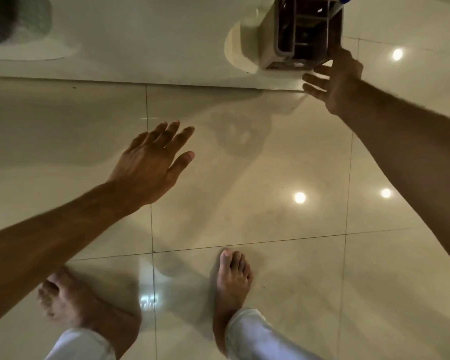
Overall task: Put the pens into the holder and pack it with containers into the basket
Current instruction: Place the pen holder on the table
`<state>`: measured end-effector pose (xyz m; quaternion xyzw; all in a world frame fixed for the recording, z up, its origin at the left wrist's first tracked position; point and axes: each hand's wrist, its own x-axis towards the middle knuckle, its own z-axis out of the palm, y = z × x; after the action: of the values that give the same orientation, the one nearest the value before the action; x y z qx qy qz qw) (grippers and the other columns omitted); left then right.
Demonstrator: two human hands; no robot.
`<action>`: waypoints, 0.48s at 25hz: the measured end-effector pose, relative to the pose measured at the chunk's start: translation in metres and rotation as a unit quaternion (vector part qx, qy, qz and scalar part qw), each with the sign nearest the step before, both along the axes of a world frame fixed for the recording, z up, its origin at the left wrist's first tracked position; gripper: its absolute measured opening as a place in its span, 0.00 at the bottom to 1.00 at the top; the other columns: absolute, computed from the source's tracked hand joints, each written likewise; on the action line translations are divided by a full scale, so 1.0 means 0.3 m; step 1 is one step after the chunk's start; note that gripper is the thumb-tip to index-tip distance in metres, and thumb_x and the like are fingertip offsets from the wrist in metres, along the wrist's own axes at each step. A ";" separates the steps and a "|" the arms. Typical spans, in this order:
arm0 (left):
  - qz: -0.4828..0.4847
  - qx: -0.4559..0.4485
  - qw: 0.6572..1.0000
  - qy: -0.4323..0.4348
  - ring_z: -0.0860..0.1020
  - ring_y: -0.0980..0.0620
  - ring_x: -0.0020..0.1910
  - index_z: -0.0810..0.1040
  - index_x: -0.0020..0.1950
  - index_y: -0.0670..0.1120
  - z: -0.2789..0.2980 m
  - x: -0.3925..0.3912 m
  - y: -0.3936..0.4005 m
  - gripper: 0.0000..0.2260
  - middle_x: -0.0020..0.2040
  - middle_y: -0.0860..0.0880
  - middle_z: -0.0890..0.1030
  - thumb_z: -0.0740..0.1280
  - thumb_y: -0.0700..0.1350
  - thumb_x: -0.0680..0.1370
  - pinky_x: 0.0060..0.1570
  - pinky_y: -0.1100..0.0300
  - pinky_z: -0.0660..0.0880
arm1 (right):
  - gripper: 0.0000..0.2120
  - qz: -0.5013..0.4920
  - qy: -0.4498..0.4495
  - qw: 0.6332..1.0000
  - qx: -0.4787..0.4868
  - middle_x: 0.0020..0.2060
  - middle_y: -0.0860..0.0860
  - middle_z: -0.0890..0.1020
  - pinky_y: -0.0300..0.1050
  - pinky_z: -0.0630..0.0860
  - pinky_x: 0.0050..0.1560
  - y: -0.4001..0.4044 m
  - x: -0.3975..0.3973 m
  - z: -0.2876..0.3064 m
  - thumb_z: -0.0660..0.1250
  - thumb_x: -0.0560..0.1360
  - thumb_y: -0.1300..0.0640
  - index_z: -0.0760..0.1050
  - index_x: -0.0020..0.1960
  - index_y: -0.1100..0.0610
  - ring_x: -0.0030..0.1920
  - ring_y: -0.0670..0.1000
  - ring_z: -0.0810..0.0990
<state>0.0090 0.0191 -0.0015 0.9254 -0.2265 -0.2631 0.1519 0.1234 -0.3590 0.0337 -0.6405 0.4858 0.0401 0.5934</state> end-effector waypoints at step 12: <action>0.010 0.001 1.000 0.004 0.72 0.40 0.77 0.56 0.85 0.49 0.554 -0.061 0.050 0.28 0.81 0.42 0.69 0.50 0.60 0.88 0.72 0.38 0.71 | 0.11 -0.054 0.068 0.994 0.060 0.51 0.65 0.86 0.50 0.87 0.45 0.201 -0.332 0.332 0.68 0.77 0.72 0.78 0.59 0.69 0.43 0.62 0.89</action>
<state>-0.0093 0.0342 0.1646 0.9269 -0.2162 -0.2652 0.1543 0.0238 -0.2986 0.1332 -0.5728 0.5557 0.0807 0.5971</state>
